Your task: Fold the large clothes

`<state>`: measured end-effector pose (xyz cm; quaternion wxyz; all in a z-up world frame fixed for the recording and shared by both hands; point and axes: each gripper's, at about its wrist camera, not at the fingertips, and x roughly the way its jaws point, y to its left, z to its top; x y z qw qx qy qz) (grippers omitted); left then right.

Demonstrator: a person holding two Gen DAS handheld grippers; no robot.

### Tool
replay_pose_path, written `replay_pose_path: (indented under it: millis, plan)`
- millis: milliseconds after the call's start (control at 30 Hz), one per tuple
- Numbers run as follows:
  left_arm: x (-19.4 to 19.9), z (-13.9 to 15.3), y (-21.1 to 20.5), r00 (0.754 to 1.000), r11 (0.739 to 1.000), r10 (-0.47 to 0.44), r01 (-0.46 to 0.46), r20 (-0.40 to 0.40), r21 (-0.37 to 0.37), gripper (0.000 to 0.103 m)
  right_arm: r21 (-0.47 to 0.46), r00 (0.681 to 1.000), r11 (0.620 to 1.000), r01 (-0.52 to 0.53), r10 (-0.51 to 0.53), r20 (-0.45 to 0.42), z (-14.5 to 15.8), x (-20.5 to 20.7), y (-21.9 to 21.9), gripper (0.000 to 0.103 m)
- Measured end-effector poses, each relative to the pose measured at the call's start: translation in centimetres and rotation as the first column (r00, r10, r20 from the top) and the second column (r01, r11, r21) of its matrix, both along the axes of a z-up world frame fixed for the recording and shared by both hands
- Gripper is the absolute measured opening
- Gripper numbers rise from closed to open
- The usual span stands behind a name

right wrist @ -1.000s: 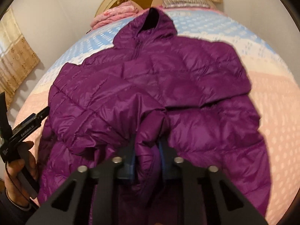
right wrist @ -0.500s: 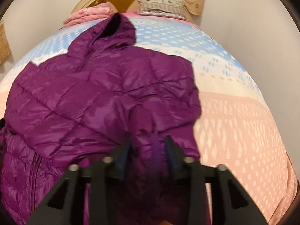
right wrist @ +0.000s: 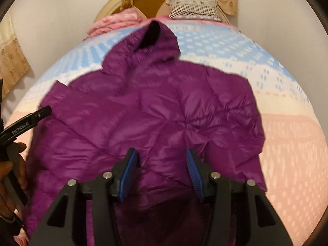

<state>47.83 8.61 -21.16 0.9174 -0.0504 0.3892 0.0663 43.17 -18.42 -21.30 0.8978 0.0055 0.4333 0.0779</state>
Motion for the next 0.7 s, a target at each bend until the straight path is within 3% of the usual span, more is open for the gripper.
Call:
replay_pose_path:
  millis: [267, 467, 700]
  plan:
    - [0.5, -2.0, -0.6, 0.999, 1.000, -0.017, 0.017, -0.043, 0.009, 0.098, -0.028, 0.999, 1.000, -0.005, 0.006, 0.038, -1.7, -0.5, -0.3, 0.052]
    - [0.8, -2.6, 0.3, 0.998, 0.998, -0.011, 0.007, -0.066, -0.054, 0.101, -0.019, 0.999, 1.000, -0.001, 0.002, 0.050, -1.8, -0.8, -0.5, 0.052]
    - [0.9, -2.8, -0.1, 0.997, 1.000, -0.007, 0.005, -0.073, -0.028, 0.102, -0.017, 0.999, 1.000, 0.006, -0.005, 0.048, -2.0, -0.6, -0.5, 0.052]
